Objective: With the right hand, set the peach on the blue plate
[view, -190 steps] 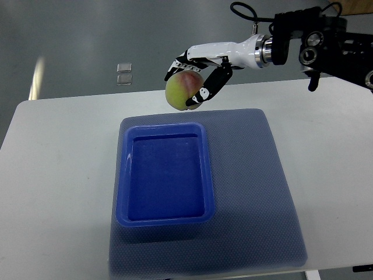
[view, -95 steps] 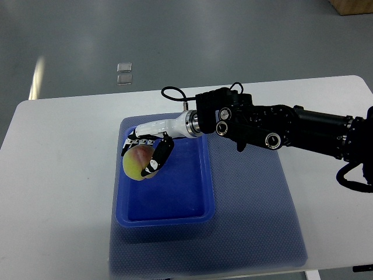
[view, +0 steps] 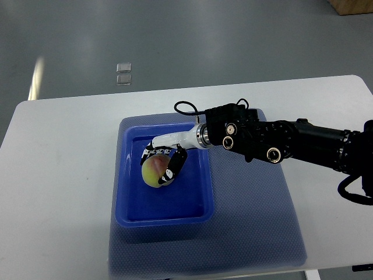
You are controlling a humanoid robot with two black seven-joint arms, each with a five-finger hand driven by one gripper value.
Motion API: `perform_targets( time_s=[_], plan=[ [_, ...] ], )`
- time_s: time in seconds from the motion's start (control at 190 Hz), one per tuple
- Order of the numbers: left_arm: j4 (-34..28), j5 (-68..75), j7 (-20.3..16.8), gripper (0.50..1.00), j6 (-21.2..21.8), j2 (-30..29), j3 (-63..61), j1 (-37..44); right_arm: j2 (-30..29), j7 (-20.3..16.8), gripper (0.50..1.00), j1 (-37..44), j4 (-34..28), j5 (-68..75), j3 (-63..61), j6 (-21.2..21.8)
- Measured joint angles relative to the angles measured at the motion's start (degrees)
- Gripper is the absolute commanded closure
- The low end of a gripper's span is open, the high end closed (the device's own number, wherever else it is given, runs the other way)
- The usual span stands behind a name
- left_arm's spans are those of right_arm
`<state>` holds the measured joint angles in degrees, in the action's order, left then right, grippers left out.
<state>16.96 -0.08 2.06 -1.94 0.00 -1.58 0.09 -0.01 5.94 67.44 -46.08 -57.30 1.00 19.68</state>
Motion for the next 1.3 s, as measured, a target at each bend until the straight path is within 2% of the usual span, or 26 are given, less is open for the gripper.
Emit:
perform_targets(
  time_s=[0.042,0.379,0.479,0.659,0.832,0.975,1.106,1.301],
  plan=[
    [0.0,0.0,0.0,0.5,0.0,0.0,0.0,0.0,0.0,0.0,0.587,0.0,0.0,0.0,0.0,0.0],
    [-0.1,0.0,0.0,0.5,0.0,0.0,0.0,0.0,0.5,-0.1,0.572,2.5,-0.7,1.3,-1.3,1.0],
    [-0.1,0.0,0.0,0.5,0.0,0.0,0.0,0.0,2.9,-0.1,0.572,4.2,-1.3,1.9,-3.2,1.1],
    [-0.1,0.0,0.0,0.5,0.0,0.0,0.0,0.0,11.0,0.5,0.57,4.5,-2.2,6.6,-16.2,2.3],
    [0.0,0.0,0.0,0.5,0.0,0.0,0.1,0.0,15.9,0.8,0.57,-3.1,-1.8,15.2,-29.6,2.1],
    [0.0,0.0,0.0,0.5,0.0,0.0,0.1,0.0,16.2,0.9,0.57,-11.3,-1.1,22.1,-41.5,1.8],
    [0.1,0.0,0.0,0.5,0.0,0.0,0.0,0.0,14.0,2.7,0.57,-20.3,-0.4,32.5,-52.3,1.0],
    [0.8,0.1,0.1,0.5,0.0,0.0,0.0,0.0,7.9,4.8,0.57,-26.4,4.3,42.1,-57.1,-0.3]
  ],
)
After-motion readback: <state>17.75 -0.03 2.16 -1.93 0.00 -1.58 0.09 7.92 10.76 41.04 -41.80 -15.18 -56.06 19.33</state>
